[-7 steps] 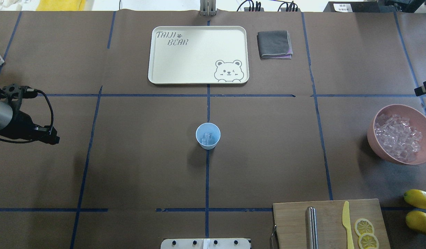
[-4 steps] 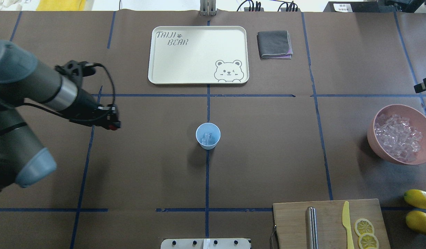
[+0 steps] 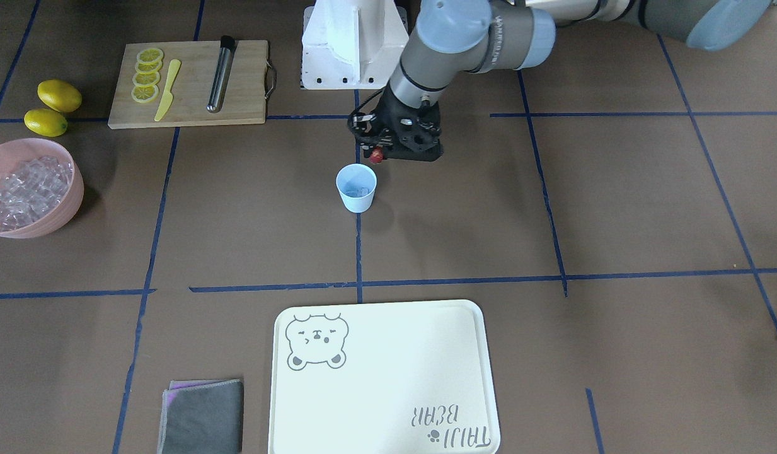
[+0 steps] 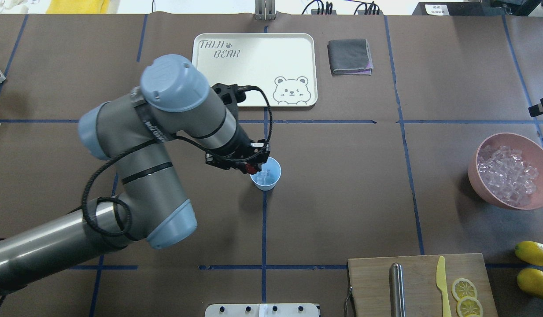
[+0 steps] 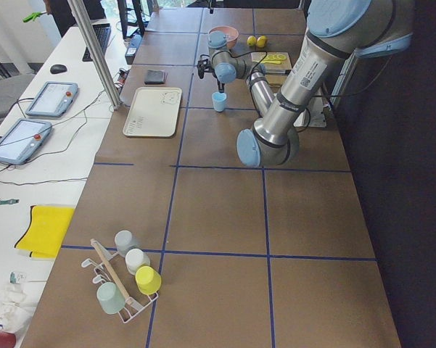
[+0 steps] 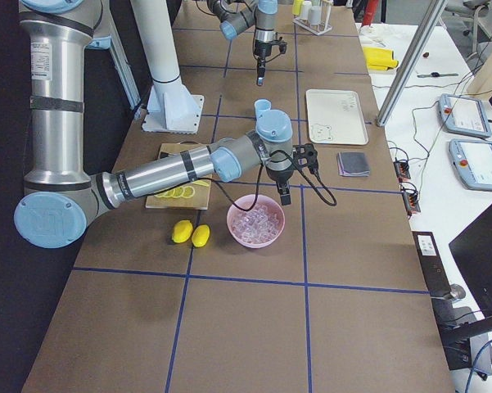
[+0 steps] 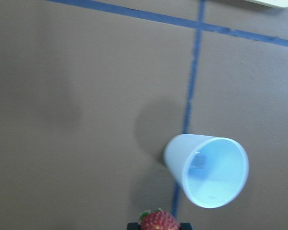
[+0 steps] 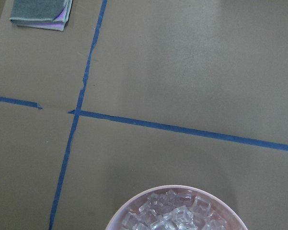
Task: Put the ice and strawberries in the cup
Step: 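Carry the strawberry with the left gripper over the blue cup and release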
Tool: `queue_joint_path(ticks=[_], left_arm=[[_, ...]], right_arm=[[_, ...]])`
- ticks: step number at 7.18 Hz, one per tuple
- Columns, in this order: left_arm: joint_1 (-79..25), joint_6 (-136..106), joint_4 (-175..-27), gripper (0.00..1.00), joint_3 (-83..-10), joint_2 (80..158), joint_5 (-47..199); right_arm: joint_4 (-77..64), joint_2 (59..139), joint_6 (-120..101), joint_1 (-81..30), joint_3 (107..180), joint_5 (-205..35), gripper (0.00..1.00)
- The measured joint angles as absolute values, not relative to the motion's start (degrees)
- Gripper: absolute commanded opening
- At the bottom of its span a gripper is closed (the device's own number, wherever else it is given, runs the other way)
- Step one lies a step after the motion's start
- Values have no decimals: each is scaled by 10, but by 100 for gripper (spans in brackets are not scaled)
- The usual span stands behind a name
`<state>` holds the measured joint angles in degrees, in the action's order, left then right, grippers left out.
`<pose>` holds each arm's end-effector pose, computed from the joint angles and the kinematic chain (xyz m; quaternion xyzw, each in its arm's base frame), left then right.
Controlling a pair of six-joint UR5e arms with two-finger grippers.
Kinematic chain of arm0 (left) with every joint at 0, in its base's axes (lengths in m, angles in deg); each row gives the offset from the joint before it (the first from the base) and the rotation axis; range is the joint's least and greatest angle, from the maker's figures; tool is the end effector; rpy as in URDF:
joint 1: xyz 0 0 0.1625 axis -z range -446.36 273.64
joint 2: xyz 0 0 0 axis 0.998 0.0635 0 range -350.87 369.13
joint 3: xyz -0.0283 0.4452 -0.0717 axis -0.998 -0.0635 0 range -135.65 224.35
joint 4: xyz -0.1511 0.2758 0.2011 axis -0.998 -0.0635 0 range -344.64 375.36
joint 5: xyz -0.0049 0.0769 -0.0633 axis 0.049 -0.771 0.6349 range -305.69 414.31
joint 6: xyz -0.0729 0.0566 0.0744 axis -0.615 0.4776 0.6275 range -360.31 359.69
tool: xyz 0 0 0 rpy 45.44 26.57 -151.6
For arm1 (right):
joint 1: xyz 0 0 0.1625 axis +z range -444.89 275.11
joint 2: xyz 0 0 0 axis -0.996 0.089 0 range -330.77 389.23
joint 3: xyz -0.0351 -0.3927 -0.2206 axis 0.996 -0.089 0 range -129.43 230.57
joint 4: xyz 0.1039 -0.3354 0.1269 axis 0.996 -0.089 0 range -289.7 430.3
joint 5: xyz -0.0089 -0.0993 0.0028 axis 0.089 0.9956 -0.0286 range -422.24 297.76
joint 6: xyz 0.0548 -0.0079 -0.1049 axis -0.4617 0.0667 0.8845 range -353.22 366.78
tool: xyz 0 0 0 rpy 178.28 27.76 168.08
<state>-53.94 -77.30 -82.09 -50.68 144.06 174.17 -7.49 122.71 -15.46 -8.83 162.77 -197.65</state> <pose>0.5373 -0.4292 0.1868 -0.0293 0.5154 -0.0208 0.8562 -0.0565 -0.4302 0.5216 0.1183 -0.4300 -0.0382 0.8942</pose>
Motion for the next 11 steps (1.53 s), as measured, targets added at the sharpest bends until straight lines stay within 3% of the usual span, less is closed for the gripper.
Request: queue_joint_path(ticks=[2,3,5,7,9,11], left_arm=[[-546,-773,-822,15,-461,1472,1735],[-547,-772,-822,25,-457,1470,1734],[-547,-771,-830,70,-458,1460,1735],[-547,-770,-848,78,-459,1446,1734],[-545,-770,-852,79,-465,1441,1733],[-503,-757,-849,86,-537,1375,1735]], right_arm=[[-75,1227,-158,-88,1632,-1977,100],[-75,1227,-158,-88,1633,-1977,100],[-75,1227,-159,-88,1635,-1976,100],[-76,1227,-160,-89,1635,-1976,100],[-76,1228,-160,-88,1635,-1976,100],[-77,1232,-153,-73,1630,-1978,100]])
